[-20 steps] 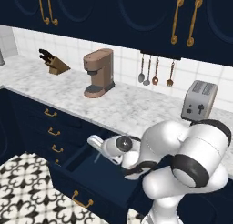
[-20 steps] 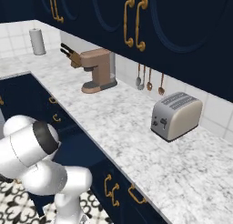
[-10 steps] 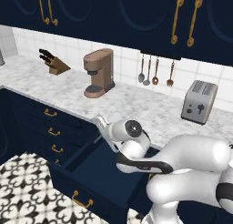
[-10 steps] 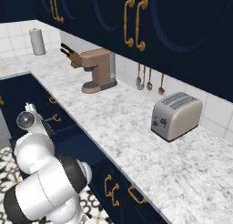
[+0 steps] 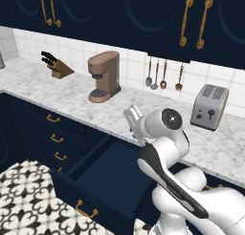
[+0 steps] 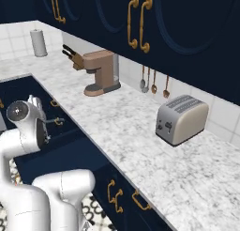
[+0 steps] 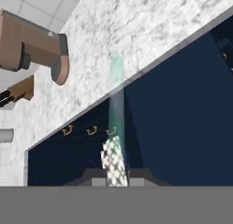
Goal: Take a straw from the drawer in front and place it inside the glass cup on the dining counter.
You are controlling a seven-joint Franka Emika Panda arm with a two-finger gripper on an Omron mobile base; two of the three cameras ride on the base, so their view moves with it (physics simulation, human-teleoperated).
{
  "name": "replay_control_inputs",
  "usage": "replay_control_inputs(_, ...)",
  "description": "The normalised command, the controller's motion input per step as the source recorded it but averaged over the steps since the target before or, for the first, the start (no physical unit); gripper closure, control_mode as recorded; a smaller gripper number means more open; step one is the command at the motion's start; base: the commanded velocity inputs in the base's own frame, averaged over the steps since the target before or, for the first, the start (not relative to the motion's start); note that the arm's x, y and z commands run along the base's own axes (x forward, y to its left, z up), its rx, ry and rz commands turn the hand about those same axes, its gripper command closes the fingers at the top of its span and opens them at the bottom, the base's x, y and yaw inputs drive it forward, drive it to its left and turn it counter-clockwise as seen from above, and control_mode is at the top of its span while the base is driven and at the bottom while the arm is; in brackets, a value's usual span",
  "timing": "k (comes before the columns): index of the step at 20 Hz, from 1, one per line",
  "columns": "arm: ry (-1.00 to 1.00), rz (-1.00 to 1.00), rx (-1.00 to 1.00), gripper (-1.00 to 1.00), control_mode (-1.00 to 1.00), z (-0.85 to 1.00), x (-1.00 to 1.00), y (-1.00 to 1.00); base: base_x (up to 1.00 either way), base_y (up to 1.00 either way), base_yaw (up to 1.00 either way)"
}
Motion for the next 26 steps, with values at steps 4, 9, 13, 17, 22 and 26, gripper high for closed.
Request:
replay_control_inputs(4, 0.00, -0.07, 0.00, 1.00, -1.00, 0.41, -0.96, -0.70, 0.00, 0.00, 0.00)
replay_control_inputs(9, -0.10, -0.02, 0.01, 1.00, -1.00, -0.16, -0.31, -0.50, 0.00, 0.00, 0.00)
replay_control_inputs(13, -0.08, 0.00, 0.00, 1.00, -1.00, -0.42, 0.00, -0.16, 0.00, 0.00, 0.00)
replay_control_inputs(17, -0.12, 0.00, 0.00, 1.00, -1.00, -0.37, 0.00, -0.09, 0.00, 0.00, 0.00)
replay_control_inputs(22, -0.09, 0.00, 0.00, 1.00, 1.00, -0.25, 0.00, -0.18, -0.04, -0.10, 0.00)
replay_control_inputs(26, 0.00, 0.00, 0.00, 1.00, 1.00, 0.00, 0.00, 0.00, -0.42, -0.63, 0.02)
